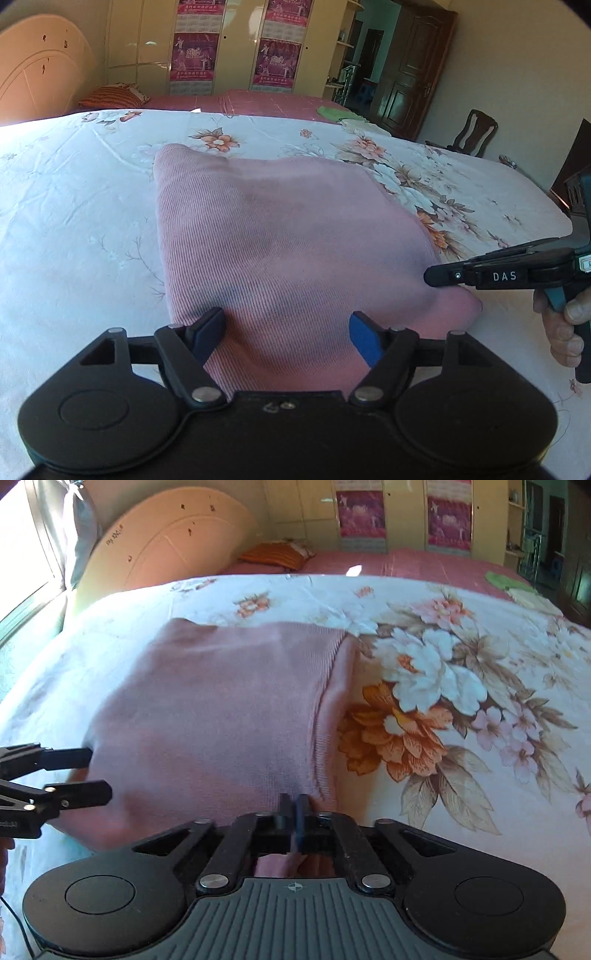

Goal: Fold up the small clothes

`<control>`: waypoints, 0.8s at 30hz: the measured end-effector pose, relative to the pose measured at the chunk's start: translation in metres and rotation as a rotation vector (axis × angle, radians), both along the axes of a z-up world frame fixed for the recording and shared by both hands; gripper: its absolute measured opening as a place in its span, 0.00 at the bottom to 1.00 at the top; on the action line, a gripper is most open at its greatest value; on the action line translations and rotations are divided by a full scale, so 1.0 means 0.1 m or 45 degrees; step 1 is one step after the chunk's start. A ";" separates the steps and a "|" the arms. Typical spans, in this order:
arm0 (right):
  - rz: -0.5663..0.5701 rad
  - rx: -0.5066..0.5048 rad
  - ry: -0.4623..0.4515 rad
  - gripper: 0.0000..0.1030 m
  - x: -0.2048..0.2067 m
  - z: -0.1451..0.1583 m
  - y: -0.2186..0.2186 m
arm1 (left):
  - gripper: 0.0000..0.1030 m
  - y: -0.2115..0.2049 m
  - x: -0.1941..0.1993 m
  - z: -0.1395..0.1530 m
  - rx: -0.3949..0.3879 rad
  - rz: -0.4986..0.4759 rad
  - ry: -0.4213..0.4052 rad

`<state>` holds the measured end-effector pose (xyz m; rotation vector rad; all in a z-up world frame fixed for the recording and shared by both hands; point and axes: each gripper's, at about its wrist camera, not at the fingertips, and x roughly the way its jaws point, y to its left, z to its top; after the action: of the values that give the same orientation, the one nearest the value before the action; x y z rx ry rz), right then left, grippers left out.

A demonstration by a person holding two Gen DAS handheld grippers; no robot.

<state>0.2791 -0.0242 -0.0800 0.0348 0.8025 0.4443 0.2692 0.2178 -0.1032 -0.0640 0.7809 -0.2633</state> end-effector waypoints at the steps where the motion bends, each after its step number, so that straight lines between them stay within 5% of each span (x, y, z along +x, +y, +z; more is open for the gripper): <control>1: 0.006 -0.018 0.001 0.00 0.00 0.03 0.02 | 0.73 -0.02 0.00 0.01 0.009 0.000 0.004; 18: -0.035 -0.026 0.063 0.00 0.02 0.07 0.01 | 0.75 -0.12 -0.25 0.05 0.100 0.102 0.007; 22: 0.022 -0.065 -0.081 0.00 -0.29 0.25 0.03 | 0.75 -0.15 -0.41 0.06 0.080 0.160 0.022; 24: 0.066 -0.125 0.006 0.00 -0.31 0.12 0.05 | 0.75 -0.21 -0.46 0.03 0.091 0.176 0.035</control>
<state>0.2478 -0.0195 -0.0682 -0.0766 0.8302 0.4530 0.2230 0.1971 -0.1004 -0.0542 0.8085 -0.1039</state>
